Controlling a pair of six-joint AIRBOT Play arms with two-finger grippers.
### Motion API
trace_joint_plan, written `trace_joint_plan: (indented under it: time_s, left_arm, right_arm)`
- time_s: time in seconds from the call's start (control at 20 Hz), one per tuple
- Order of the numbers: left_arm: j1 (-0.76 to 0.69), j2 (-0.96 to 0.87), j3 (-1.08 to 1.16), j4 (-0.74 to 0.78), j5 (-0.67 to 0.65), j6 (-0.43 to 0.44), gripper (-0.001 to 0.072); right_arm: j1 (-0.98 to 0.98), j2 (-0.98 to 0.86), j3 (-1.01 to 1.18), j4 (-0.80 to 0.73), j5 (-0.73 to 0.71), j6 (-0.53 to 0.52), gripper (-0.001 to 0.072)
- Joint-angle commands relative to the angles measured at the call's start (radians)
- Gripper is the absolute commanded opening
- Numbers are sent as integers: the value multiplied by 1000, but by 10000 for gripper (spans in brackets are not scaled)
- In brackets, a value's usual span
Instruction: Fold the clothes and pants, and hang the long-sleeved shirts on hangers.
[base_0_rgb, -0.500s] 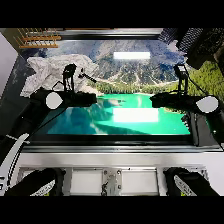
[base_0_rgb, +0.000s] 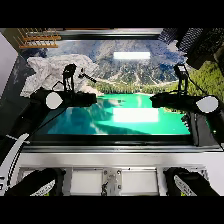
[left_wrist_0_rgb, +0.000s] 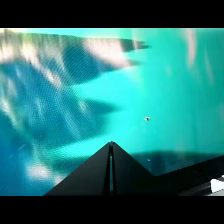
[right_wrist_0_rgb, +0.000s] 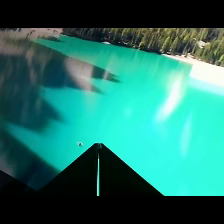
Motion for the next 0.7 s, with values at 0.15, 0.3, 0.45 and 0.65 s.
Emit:
trace_joint_plan:
  time_s: [0.15, 0.3, 0.45, 0.65]
  left_arm:
    - [1, 0, 0, 8, 33, 23, 5]
    - [90, -13, 1, 110, 93, 11, 699]
    - [296, -94, 1, 99, 106, 10, 696]
    - [486, -279, 14, 85, 145, 12, 696]
  right_arm:
    - [1, 0, 0, 0, 0, 0, 21]
    - [1, -1, 0, 0, 0, 0, 21]
    - [1, 0, 0, 0, 0, 0, 21]
    - [1, 0, 0, 0, 0, 0, 21]
